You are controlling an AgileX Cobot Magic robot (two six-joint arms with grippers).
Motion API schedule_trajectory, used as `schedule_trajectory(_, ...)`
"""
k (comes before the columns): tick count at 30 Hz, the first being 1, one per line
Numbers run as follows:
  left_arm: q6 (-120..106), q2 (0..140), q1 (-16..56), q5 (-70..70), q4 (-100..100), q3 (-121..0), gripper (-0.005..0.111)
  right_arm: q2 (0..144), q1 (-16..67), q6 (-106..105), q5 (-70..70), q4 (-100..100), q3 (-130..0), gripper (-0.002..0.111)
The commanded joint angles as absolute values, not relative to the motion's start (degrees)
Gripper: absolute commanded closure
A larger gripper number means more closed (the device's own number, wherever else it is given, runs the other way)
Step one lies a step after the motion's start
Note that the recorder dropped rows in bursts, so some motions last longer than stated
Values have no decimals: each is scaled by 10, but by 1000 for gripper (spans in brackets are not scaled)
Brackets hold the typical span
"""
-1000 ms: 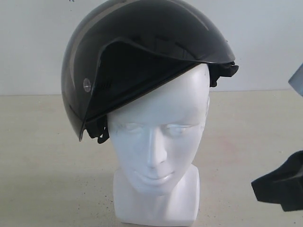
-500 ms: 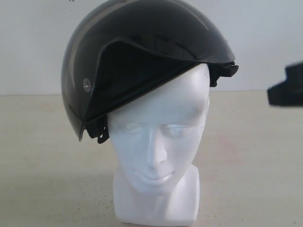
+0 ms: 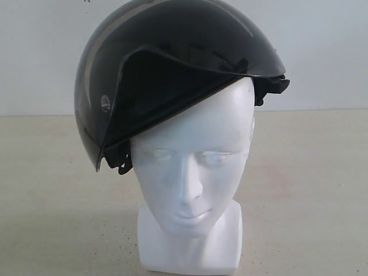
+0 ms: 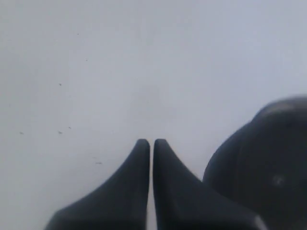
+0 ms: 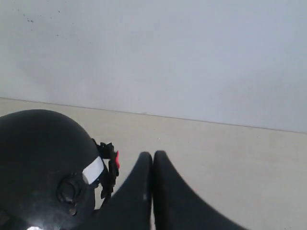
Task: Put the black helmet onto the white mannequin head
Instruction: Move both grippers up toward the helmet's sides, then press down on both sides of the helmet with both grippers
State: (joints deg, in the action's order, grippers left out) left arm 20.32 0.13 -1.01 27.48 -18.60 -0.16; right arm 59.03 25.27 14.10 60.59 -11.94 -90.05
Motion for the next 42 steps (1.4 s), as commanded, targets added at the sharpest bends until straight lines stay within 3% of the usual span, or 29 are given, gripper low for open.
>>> schedule_trajectory(1,385,0,-7,103,-94,-27,102,648,250,121,647,-160,-991,109)
schedule_trajectory(6,387,33,-7,30,-118,-103,102,678,250,129,700,-267,-1025,109)
schedule_trajectory(12,396,164,-7,21,-115,-244,102,714,207,98,700,-205,-1014,109)
schedule_trajectory(21,375,380,-7,-189,-94,-513,102,764,27,-37,685,135,-901,109)
schedule_trajectory(27,90,523,-7,-320,145,-643,102,768,-105,-169,640,414,-835,109)
schedule_trajectory(33,-83,637,-7,-437,293,-737,102,778,-71,-304,679,599,-818,109)
schedule_trajectory(42,-97,659,-8,-437,364,-757,102,781,70,-334,603,544,-798,109)
